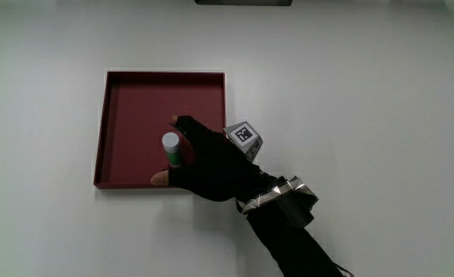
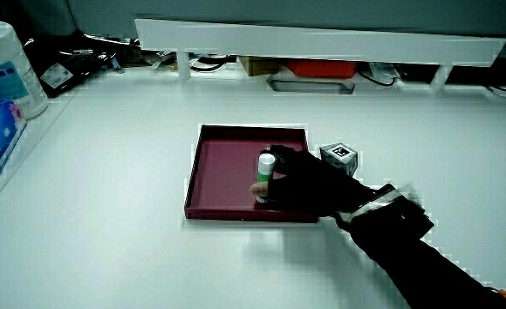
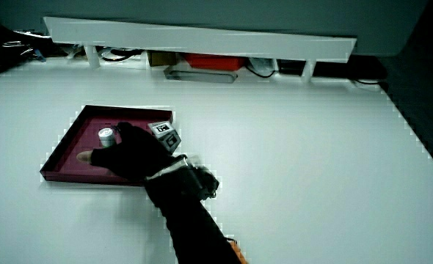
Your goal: Pick glue stick
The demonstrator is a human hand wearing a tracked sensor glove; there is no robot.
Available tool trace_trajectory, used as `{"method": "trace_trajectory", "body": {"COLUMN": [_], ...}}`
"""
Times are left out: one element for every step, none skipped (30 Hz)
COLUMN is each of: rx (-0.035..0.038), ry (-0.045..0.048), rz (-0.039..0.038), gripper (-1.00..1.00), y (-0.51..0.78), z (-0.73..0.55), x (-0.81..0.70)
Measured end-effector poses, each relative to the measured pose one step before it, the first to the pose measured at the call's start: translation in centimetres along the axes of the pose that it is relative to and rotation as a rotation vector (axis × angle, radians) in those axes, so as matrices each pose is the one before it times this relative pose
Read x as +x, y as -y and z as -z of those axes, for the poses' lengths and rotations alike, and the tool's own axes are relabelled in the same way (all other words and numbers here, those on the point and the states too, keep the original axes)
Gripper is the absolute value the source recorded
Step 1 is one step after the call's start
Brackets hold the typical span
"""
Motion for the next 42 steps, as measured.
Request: {"method": "trace_trajectory", "body": {"rx": [0.00885, 0.01907, 0.01312, 0.0129, 0.01332, 0.01615, 0.00721, 0.00875, 0.01503, 0.01045, 0.01074, 0.01237, 0.0074, 0.00288, 0.00199, 0.00437, 0.00651, 0.00455, 0.00148, 0.00523, 0.00245, 0.0029, 0.00025, 0.00106, -0.00315, 0.0013, 0.00331, 0.00278, -0.0063, 0.00544, -0.00132, -0.00322, 0.00533, -0.0038, -0.00243, -0.00489, -0.00139, 0.00197, -0.00017, -0.0012, -0.00086, -0.0032], "ry": [-0.00563, 0.00818, -0.01684, -0.00501, -0.01333, 0.00215, -0.00049, -0.00856, -0.00028, -0.00674, -0.01015, -0.01276, -0.00996, 0.00536, -0.0019, 0.0026, 0.0156, -0.01351, -0.00004, -0.00006, 0.00309, 0.00039, 0.00583, -0.00111, -0.00311, -0.00092, 0.00174, 0.00215, -0.01486, 0.00315, 0.00352, -0.0066, -0.00235, 0.00265, 0.00249, -0.0033, -0.00913, 0.00635, -0.00721, 0.00291, -0.01254, 0.0025], "rz": [0.00327, -0.00371, -0.0128, -0.01225, -0.0081, 0.00245, -0.00151, -0.01658, 0.00253, -0.00533, -0.00307, -0.01636, -0.00542, 0.00296, -0.01534, -0.00893, 0.00914, -0.00863, -0.00569, 0.00166, 0.00513, -0.00495, 0.01049, 0.00178, -0.01507, -0.00346, 0.00512, -0.00754, 0.00021, -0.00464, -0.00205, -0.00285, -0.006, -0.0041, 0.00025, -0.01201, -0.00793, -0.00928, -0.01661, -0.00356, -0.01238, -0.00909], "gripper": [0.25, 0.28, 0.31, 0.34, 0.38, 0.41, 0.44, 0.47, 0.5, 0.53, 0.56, 0.59, 0.62, 0.66, 0.69, 0.72, 0.75, 0.78, 0.81, 0.84, 0.88, 0.91, 0.94, 0.97, 1.0, 1.0, 1.0, 1.0, 1.0, 1.0, 1.0, 1.0, 1.0, 1.0, 1.0, 1.0, 1.0, 1.0, 1.0, 1.0, 1.0, 1.0], "y": [0.008, 0.037, 0.087, 0.02, -0.08, 0.144, 0.021, -0.016, 0.052, 0.033, 0.139, -0.082, 0.05, 0.03, -0.041, 0.092, 0.045, 0.051, 0.024, -0.019, 0.086, -0.006, 0.008, 0.003, -0.028, 0.045, 0.031, -0.031, 0.062, 0.037, -0.002, 0.02, 0.066, 0.023, 0.062, -0.002, 0.102, 0.096, 0.083, 0.129, 0.158, 0.124], "z": [0.016, -0.019, 0.01, -0.043, 0.007, 0.074, 0.033, 0.038, 0.026, 0.001, -0.022, -0.07, 0.015, -0.001, 0.053, 0.075, -0.009, 0.049, 0.033, -0.018, -0.012, -0.013, -0.013, 0.009, 0.003, 0.014, -0.019, -0.047, 0.012, -0.025, -0.029, 0.001, -0.043, -0.129, -0.138, -0.19, -0.183, -0.284, -0.29, -0.295, -0.264, -0.361], "x": [0.142, 0.019, 0.036, 0.101, 0.191, -0.244, 0.073, 0.066, 0.053, 0.049, -0.098, 0.34, -0.038, 0.006, 0.075, -0.237, 0.087, -0.047, -0.072, 0.172, -0.137, 0.063, -0.023, 0.003, 0.038, -0.06, 0.015, 0.179, -0.11, -0.031, 0.006, -0.082, -0.189, -0.132, -0.338, -0.184, -0.507, -0.372, -0.341, -0.486, -0.596, -0.429]}}
